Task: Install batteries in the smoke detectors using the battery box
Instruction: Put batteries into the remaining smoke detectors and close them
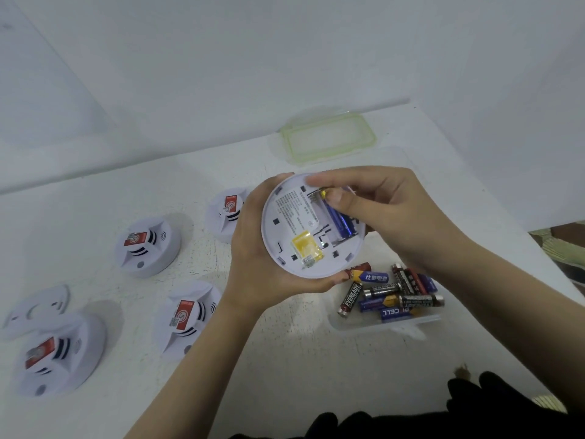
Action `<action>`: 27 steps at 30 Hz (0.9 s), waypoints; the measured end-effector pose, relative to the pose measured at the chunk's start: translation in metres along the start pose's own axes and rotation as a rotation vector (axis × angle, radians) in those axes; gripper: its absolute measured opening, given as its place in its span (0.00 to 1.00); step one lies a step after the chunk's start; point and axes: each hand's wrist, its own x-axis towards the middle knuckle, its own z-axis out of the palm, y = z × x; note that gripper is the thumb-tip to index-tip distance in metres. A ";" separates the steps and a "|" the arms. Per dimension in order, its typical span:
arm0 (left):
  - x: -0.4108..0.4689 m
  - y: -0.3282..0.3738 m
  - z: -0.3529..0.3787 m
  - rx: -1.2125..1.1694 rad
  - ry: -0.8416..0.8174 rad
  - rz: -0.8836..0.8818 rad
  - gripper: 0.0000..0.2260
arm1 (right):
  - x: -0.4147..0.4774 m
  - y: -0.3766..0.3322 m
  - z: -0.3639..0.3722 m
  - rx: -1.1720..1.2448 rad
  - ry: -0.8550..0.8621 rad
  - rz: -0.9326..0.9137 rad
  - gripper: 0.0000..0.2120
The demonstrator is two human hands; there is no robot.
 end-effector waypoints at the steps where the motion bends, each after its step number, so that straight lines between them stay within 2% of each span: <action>1: 0.000 0.000 0.000 0.005 -0.001 -0.012 0.42 | 0.000 0.000 0.001 0.014 -0.001 0.026 0.09; 11: -0.007 0.004 0.001 -0.081 -0.009 -0.074 0.41 | 0.004 -0.002 0.014 0.135 0.099 0.195 0.11; 14: -0.008 0.003 0.002 -0.069 -0.008 -0.090 0.40 | 0.004 0.000 0.018 0.167 0.156 0.179 0.12; 23: -0.008 -0.004 0.006 -0.064 -0.006 -0.143 0.47 | 0.003 0.004 0.026 0.205 0.239 0.083 0.13; 27: -0.005 0.001 0.006 -0.042 0.024 -0.050 0.43 | 0.004 0.008 0.025 0.153 0.206 0.021 0.13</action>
